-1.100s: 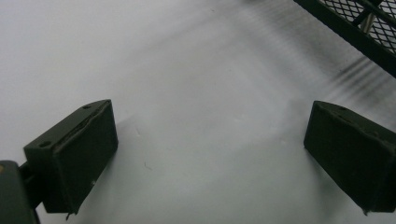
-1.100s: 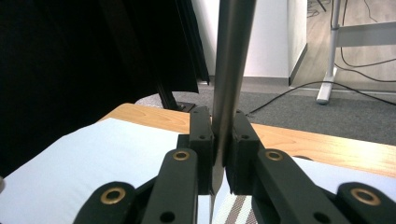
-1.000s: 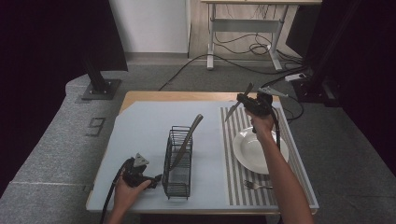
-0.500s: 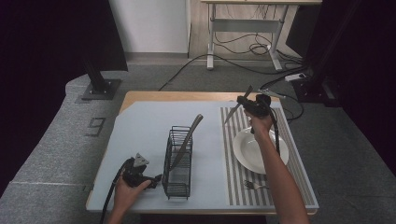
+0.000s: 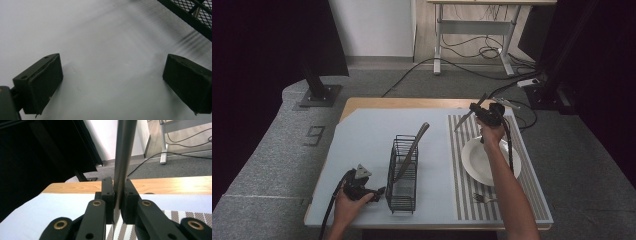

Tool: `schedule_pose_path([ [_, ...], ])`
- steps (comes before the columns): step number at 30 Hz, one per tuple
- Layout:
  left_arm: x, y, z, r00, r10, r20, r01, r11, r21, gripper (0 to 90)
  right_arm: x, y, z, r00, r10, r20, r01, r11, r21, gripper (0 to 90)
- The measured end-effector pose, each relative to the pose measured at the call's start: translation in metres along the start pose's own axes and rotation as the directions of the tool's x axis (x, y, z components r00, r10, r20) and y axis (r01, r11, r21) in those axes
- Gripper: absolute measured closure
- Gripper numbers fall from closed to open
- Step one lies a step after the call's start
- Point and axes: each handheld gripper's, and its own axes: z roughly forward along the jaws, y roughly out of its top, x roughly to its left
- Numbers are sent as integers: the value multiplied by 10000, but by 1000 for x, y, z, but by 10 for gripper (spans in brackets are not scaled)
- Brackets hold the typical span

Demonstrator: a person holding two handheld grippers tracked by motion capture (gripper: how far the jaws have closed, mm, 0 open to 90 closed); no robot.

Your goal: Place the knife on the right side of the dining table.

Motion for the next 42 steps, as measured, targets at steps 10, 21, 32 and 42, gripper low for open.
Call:
schedule_pose_path([
  [10, 0, 0, 0, 10000, 1, -4, -1, 10000, -2, 24, -7, -1, -2, 9998, 178, 82, -179, 9998, 80, 816],
  [21, 0, 0, 0, 10000, 1, -7, -1, 10000, -4, 24, -32, -11, -10, 9937, 784, 801, -798, 9967, 141, 771],
  [32, 0, 0, 0, 10000, -1, -5, 1, 10000, -6, 24, -45, -19, -11, 9844, 1229, 1263, -1246, 9922, 51, 740],
  [42, 0, 0, 0, 10000, -6, 0, 6, 10000, -6, 24, -53, -24, -9, 9712, 1401, 1929, -1500, 9880, 376, 687],
])
